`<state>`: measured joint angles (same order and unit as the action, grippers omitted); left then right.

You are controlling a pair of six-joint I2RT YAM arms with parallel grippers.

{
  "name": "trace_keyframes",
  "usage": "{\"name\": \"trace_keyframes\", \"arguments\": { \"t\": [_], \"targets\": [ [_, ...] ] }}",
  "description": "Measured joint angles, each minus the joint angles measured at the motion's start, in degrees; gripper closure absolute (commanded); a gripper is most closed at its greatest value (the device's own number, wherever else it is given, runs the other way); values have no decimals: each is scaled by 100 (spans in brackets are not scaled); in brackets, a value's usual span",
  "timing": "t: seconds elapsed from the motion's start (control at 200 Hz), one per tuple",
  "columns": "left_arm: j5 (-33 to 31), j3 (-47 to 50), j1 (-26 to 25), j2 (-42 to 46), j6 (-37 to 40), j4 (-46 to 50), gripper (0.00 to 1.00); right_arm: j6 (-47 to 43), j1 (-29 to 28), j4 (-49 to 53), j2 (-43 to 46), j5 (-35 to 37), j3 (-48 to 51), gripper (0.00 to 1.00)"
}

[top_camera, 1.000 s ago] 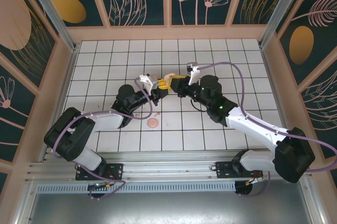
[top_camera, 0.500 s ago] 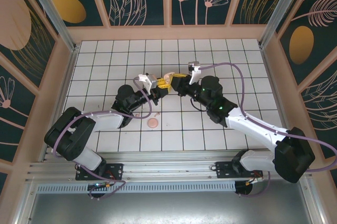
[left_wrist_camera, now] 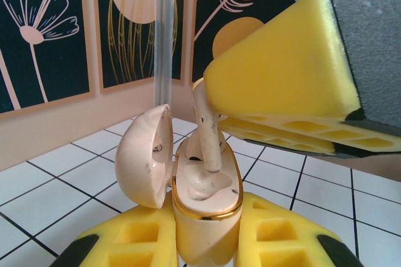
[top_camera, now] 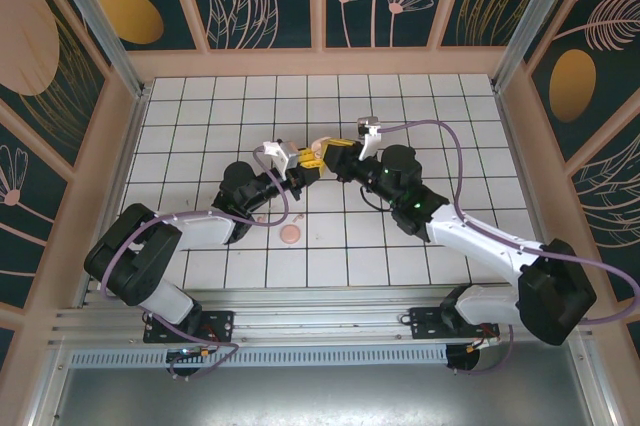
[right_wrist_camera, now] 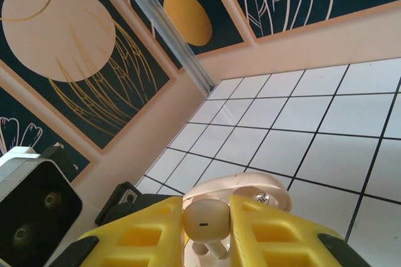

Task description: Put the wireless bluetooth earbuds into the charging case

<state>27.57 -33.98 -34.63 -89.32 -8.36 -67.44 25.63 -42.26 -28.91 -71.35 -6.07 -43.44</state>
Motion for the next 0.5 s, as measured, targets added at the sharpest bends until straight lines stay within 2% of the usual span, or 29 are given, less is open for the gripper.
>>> {"name": "trace_keyframes", "arguments": {
  "t": [0.5],
  "targets": [
    [-232,0,-26,11,-2,11,90,26,0,-22,15,-28,46,78]
  ]
}}
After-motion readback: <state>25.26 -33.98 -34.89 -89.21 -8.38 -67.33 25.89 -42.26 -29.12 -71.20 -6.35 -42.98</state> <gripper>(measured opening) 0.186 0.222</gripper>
